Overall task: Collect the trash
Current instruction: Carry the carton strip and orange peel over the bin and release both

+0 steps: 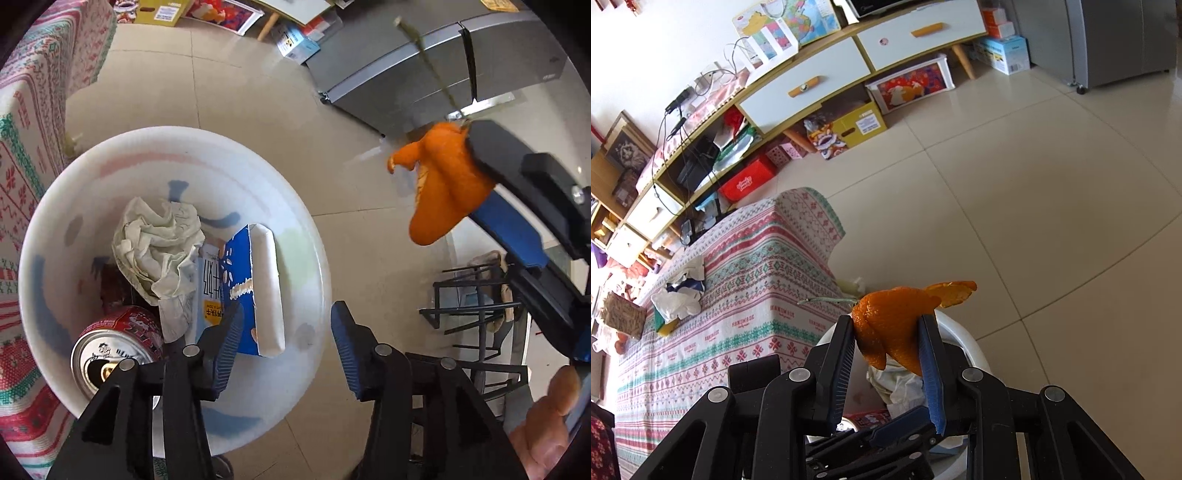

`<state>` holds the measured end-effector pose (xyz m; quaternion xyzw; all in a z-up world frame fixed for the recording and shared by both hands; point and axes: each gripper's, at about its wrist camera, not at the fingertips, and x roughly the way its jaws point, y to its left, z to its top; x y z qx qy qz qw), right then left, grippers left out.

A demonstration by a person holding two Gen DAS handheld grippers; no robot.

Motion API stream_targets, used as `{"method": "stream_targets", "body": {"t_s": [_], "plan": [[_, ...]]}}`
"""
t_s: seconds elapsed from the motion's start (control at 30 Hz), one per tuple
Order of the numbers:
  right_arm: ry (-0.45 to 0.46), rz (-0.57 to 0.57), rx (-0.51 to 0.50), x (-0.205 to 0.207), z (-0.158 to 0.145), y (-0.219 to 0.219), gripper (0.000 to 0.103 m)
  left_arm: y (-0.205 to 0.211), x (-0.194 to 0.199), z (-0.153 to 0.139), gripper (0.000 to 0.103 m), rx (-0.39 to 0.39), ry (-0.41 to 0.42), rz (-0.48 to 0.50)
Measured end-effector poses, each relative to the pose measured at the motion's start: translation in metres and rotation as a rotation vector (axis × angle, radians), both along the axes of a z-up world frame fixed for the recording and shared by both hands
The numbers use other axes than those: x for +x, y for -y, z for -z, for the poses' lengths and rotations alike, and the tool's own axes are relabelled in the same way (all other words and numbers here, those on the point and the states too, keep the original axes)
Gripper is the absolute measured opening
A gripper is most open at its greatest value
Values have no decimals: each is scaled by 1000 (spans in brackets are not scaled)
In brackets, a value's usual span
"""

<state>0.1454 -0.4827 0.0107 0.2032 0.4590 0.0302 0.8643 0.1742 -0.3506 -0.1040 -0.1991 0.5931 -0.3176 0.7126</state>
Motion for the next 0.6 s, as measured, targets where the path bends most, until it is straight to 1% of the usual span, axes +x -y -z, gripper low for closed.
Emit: {"method": "stream_targets", "body": {"t_s": [0.1, 0.2, 0.3, 0.47, 0.6], "plan": [[-8, 2, -3, 1, 2, 0, 31, -18, -2, -13, 53, -5, 13, -23], [-17, 8, -2, 2, 4, 1, 31, -44, -4, -26, 54, -22, 16, -58], [-24, 6, 7, 3, 6, 0, 32, -76, -5, -40, 54, 2, 40, -104], [-87, -64, -5, 11, 20, -21, 32, -132, -2, -64, 54, 0, 75, -201], [-124, -113, -53, 24, 34, -44, 33, -174, -1, -74, 54, 19, 101, -252]]}}
